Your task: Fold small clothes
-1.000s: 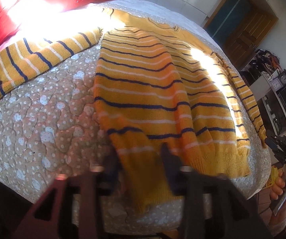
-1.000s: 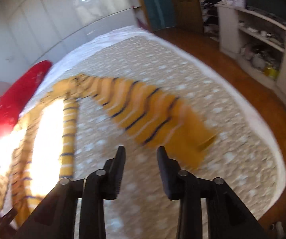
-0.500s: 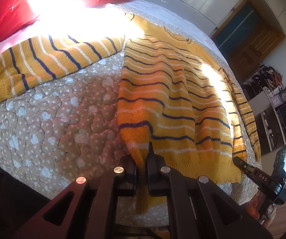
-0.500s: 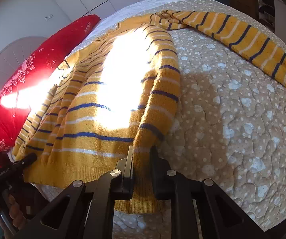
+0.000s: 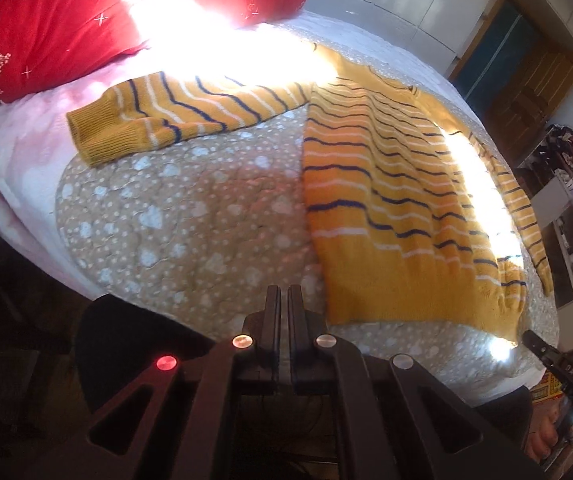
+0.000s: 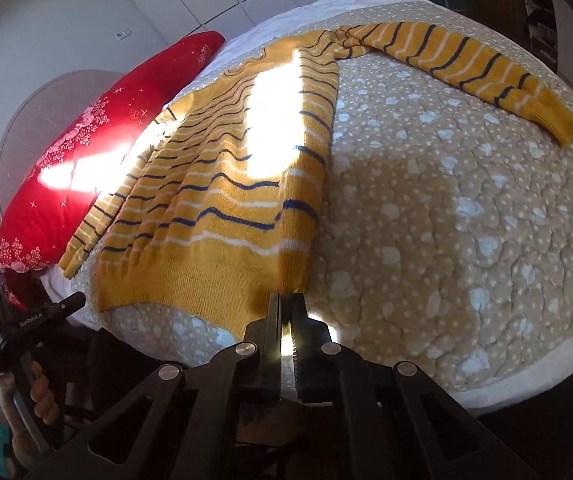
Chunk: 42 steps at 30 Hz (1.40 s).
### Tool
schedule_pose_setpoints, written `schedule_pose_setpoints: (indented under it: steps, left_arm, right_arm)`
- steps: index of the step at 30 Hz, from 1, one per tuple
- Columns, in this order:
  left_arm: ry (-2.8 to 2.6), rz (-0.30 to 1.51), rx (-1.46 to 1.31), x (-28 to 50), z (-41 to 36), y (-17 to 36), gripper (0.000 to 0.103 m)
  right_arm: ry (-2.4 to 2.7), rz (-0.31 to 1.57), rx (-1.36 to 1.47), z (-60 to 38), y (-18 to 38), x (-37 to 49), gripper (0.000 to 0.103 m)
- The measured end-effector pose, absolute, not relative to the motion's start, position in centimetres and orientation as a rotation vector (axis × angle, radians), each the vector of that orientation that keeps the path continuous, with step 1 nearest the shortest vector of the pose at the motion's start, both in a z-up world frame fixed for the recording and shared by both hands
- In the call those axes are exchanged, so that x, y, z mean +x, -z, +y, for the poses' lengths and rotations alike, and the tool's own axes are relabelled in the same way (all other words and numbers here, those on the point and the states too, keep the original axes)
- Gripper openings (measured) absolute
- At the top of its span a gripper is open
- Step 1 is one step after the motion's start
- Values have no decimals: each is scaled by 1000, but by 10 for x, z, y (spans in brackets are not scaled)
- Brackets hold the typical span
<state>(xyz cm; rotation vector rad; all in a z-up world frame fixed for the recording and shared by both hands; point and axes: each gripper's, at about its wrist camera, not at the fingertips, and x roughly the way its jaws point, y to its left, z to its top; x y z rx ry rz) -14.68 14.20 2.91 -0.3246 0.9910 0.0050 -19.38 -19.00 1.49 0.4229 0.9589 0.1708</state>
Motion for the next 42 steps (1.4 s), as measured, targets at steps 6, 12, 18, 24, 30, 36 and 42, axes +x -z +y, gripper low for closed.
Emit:
schedule_pose_setpoints:
  steps: [6, 12, 18, 24, 30, 36, 42]
  left_arm:
    - [-42, 944, -377, -156, 168, -37, 43]
    - [15, 926, -358, -134, 141, -51, 53]
    - [65, 951, -312, -112, 103, -56, 53]
    - [82, 975, -269, -96, 82, -56, 53]
    - [127, 1005, -302, -83, 67, -51, 53]
    - [136, 1017, -261, -81, 54, -48, 53]
    - [145, 1050, -279, -70, 51, -38, 54]
  right_arm:
    - [135, 818, 180, -244, -41, -191, 30]
    - [304, 804, -128, -298, -33, -133, 48]
    - [260, 947, -130, -336, -9, -85, 3]
    - [172, 792, 380, -428, -77, -84, 3]
    - [417, 747, 653, -528, -81, -70, 5]
    - [451, 714, 800, -552, -60, -81, 31]
    - [182, 674, 1085, -534, -20, -111, 57]
